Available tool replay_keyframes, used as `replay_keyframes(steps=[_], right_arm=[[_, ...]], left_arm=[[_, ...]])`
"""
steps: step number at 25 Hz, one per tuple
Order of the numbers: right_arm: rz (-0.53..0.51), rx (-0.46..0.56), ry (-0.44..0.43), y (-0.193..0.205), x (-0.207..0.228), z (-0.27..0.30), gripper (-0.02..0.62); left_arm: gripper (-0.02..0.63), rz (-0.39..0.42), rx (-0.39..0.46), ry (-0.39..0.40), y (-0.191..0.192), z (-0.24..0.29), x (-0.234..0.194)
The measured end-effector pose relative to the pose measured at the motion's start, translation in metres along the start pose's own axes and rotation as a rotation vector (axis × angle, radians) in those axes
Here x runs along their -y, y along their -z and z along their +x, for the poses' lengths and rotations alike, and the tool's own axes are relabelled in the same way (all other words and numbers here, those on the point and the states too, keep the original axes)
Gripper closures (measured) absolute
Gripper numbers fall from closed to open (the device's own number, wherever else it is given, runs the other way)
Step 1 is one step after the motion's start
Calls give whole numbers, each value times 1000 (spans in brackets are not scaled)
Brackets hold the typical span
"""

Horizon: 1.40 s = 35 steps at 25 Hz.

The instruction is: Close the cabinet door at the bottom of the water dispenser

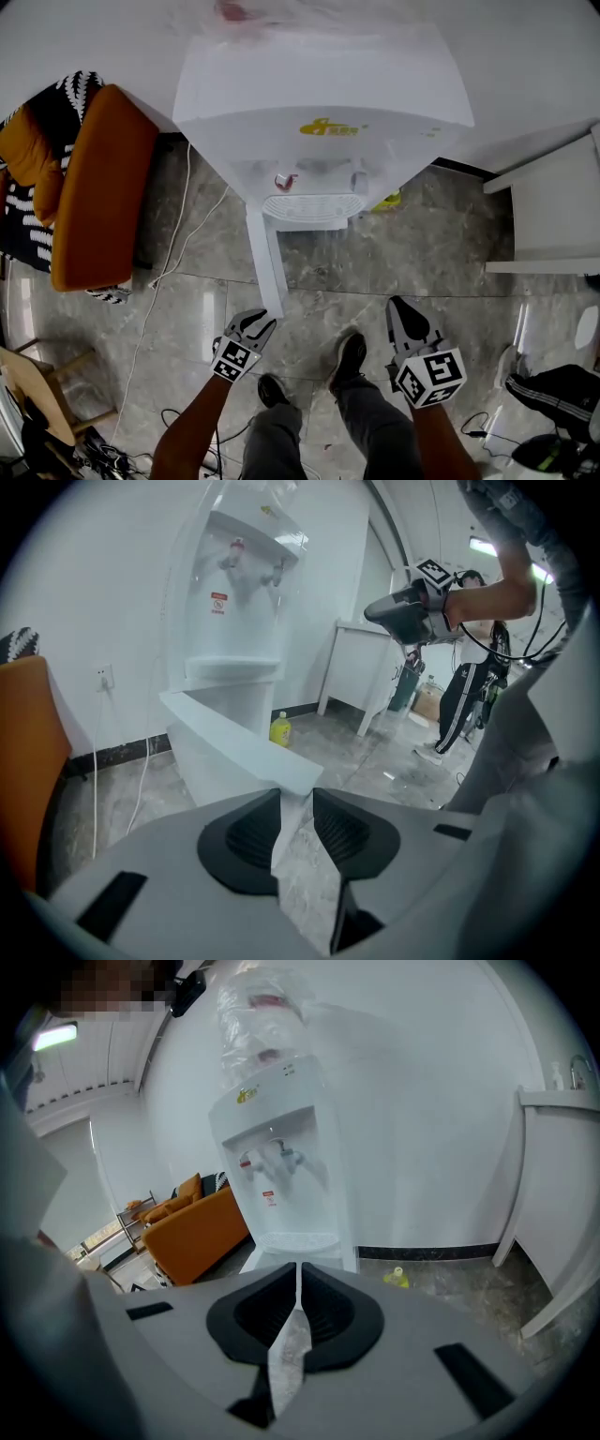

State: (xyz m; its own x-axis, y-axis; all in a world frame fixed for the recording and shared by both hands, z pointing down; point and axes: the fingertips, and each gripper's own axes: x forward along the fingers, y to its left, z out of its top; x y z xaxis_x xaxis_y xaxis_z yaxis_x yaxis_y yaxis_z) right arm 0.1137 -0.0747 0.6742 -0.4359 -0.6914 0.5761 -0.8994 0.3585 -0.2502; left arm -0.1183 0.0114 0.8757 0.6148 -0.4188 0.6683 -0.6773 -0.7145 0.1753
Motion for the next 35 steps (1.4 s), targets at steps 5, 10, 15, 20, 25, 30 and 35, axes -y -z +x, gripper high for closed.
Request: replay_keyframes(steps=[5, 10, 15, 20, 25, 30, 35], right_arm=[[20, 8, 24, 6, 20, 2, 555], [52, 15, 50, 17, 43, 1, 555], [85, 20, 77, 24, 59, -5, 555], [115, 21, 102, 34, 82, -15, 555], [133, 27, 115, 36, 105, -18, 555], [138, 34, 118, 34, 122, -16, 555], [139, 30, 117, 36, 135, -12, 555]], left_arm=[[492, 36, 21, 54, -21, 26, 19], [492, 77, 42, 101, -49, 59, 35], [492, 78, 66, 125, -79, 88, 40], [492, 46, 93, 100, -111, 118, 38], [492, -25, 134, 19, -140, 143, 16], [492, -58, 160, -62, -161, 166, -4], [486, -85, 180, -126, -182, 187, -21]])
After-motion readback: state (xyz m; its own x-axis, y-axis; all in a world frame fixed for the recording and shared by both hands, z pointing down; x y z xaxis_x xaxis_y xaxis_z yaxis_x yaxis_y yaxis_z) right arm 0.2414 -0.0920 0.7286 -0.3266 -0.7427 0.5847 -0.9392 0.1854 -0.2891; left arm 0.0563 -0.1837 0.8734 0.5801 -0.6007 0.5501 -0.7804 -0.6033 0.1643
